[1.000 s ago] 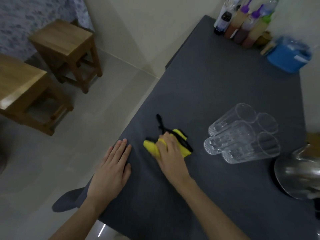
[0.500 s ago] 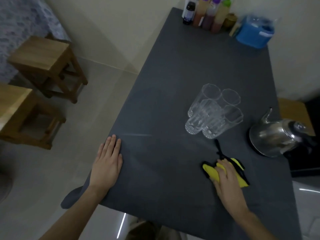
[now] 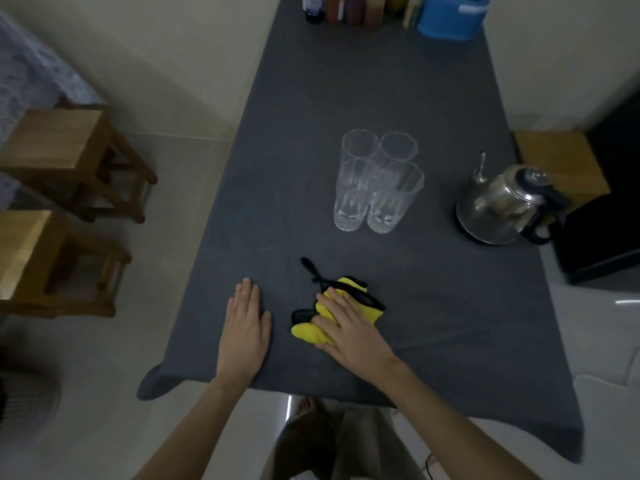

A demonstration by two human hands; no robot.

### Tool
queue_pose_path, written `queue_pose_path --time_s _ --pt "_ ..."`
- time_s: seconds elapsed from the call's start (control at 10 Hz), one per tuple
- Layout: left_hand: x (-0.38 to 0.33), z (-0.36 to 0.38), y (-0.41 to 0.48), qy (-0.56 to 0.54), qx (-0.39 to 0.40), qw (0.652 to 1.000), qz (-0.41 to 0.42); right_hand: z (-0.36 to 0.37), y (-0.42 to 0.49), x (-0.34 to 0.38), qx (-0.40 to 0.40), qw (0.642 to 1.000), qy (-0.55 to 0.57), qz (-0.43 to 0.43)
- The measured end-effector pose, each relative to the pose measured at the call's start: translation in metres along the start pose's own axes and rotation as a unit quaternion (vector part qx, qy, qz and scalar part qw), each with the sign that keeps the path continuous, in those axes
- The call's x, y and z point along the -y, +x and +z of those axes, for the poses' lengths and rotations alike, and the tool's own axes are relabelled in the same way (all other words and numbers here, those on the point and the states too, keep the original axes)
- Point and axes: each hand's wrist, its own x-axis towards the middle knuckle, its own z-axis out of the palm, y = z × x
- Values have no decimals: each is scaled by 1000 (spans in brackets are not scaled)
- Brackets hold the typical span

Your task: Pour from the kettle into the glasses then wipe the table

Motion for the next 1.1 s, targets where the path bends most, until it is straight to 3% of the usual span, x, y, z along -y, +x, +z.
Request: queue_pose_path --time_s 0.1,0.3,0.5,0.7,1.0,1.1 --pt "-37 11 -3 -37 29 997 65 -9 -29 -24 18 999 -25 19" --pt "-118 33 2 -49 63 985 155 -16 -93 -69 -2 986 -25 162" --pt "-187 65 11 83 128 955 254 -26 -156 -118 -26 953 -20 300" --pt "-233 97 10 152 131 936 289 -37 -205 -154 -35 920 -22 389" --pt "-238 96 8 194 128 926 297 -43 -216 -160 -29 915 -28 401" --pt "-236 89 14 189 133 924 305 -61 -205 -154 -59 933 -20 354"
